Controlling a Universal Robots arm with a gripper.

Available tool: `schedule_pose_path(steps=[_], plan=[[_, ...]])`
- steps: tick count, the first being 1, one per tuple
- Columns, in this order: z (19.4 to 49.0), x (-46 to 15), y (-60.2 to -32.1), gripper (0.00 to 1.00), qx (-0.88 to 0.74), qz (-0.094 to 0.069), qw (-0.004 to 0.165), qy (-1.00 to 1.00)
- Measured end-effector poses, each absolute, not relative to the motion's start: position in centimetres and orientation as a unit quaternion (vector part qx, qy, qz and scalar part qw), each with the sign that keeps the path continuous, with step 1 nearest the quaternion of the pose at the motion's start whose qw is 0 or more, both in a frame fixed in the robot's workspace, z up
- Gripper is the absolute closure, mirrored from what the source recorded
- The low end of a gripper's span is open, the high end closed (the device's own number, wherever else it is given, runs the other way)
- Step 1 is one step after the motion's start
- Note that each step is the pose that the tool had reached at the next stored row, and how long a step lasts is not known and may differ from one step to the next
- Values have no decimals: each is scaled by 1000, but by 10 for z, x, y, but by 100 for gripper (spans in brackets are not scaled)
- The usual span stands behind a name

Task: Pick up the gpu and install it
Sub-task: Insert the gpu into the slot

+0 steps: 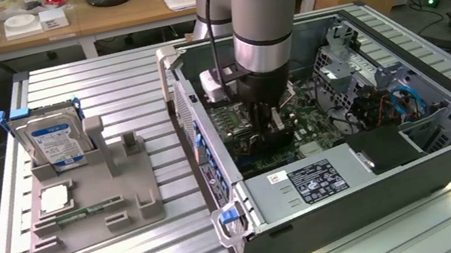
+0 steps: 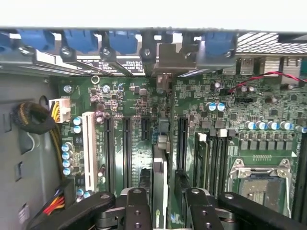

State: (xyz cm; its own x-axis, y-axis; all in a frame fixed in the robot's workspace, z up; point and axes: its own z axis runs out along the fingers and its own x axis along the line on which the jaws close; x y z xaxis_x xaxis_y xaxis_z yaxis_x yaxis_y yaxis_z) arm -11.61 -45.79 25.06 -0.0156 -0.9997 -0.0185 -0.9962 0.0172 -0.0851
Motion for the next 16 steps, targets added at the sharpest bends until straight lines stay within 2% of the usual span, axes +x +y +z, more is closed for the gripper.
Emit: schedule_pose_path(steps=[12,13,16], plan=[[271,-117,-458,65,-701,-26,39,712],[271,-117,-458,67,-701,-26,39,712],[271,-117,-458,85,-701,-26,38,712]])
